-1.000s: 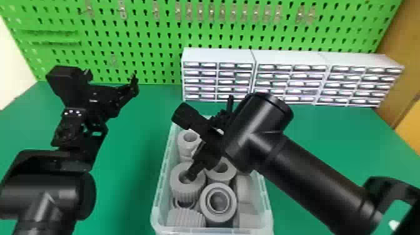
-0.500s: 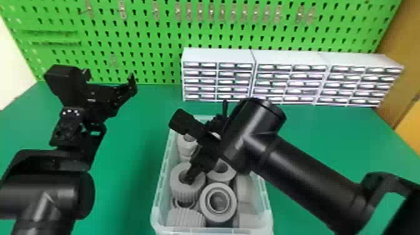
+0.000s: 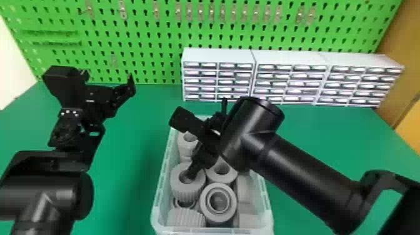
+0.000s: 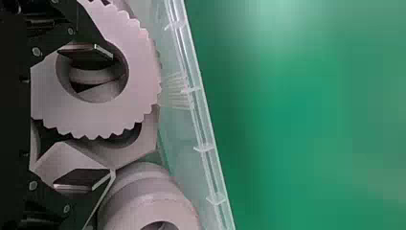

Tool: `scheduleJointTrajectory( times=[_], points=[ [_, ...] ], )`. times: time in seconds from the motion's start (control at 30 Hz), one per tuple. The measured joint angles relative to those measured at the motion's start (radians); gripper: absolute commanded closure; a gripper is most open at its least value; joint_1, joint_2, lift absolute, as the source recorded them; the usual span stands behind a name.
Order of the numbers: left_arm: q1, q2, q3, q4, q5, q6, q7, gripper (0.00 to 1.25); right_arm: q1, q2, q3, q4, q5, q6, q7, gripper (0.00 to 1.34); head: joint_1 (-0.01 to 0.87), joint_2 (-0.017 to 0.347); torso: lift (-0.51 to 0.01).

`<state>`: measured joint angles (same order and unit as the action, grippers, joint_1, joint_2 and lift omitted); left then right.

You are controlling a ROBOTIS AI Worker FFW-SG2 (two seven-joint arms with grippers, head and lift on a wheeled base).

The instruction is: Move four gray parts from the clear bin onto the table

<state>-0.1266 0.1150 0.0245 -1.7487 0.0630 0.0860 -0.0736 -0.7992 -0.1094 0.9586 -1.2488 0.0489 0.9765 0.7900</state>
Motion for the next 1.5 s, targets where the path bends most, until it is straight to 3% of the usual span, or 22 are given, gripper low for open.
scheduleJointTrajectory(
  times=[0.53, 1.5],
  points=[
    [0.002, 0.0, 0.002, 0.0, 0.0, 0.0, 0.0, 0.09, 0.012, -0.002, 0.016, 0.058, -0.033, -0.048, 0.0, 0.42, 0.686, 0.026, -0.05],
    [-0.001, 0.0, 0.001, 0.0, -0.001, 0.0, 0.001, 0.09, -0.011, 0.004, 0.047, 0.063, -0.046, -0.106, -0.005, 0.42, 0.686, 0.026, -0.05]
  ],
)
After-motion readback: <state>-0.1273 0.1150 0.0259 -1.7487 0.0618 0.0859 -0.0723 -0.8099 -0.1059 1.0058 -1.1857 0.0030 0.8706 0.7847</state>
